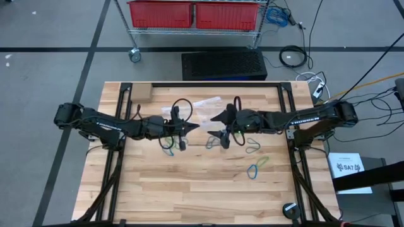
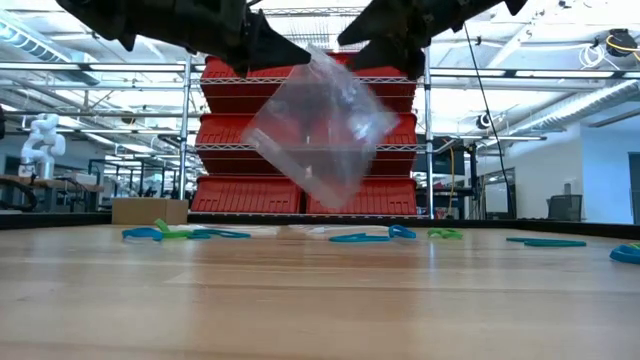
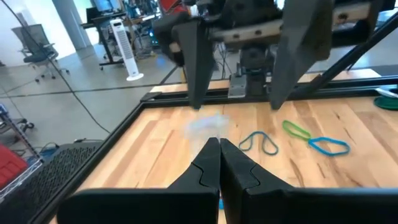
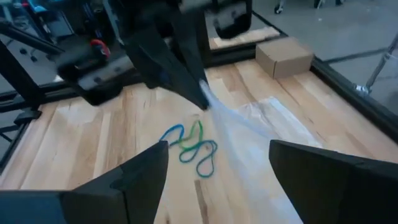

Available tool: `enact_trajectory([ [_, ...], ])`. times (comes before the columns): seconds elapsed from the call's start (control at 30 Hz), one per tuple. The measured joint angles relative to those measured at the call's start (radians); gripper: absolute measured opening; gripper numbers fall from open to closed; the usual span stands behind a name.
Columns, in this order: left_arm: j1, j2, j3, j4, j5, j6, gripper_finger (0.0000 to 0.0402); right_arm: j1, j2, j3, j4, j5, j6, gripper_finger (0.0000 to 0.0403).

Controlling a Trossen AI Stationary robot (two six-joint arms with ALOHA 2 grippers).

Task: Sort rubber bands
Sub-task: Put the blue rubber band into the transparent zip bag

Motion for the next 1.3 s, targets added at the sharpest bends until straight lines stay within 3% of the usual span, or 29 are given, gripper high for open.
enact_trajectory([
  [0.33,0.026,0.000,-0.001,-0.031,0.003,0.011,0.0000,0.000,-0.119,0.000,-0.080,-0.002,-0.071,0.0272],
  [0.53,0.026,-0.004,-0.001,-0.042,0.003,0.021,0.0000,0.009,-0.187,0.000,-0.401,-0.009,-0.055,0.0272],
  [0.83,0.026,-0.044,-0.002,-0.080,0.003,0.024,0.0000,0.062,-0.144,-0.001,-0.918,0.002,0.194,0.0272],
  [1.03,0.026,-0.047,-0.002,-0.094,0.004,0.019,0.0000,0.107,-0.075,-0.001,-0.941,-0.058,0.236,0.0272],
  [1.3,0.025,-0.047,-0.002,-0.123,0.004,0.017,0.0000,0.250,0.028,-0.001,-0.981,-0.145,0.291,0.0272],
])
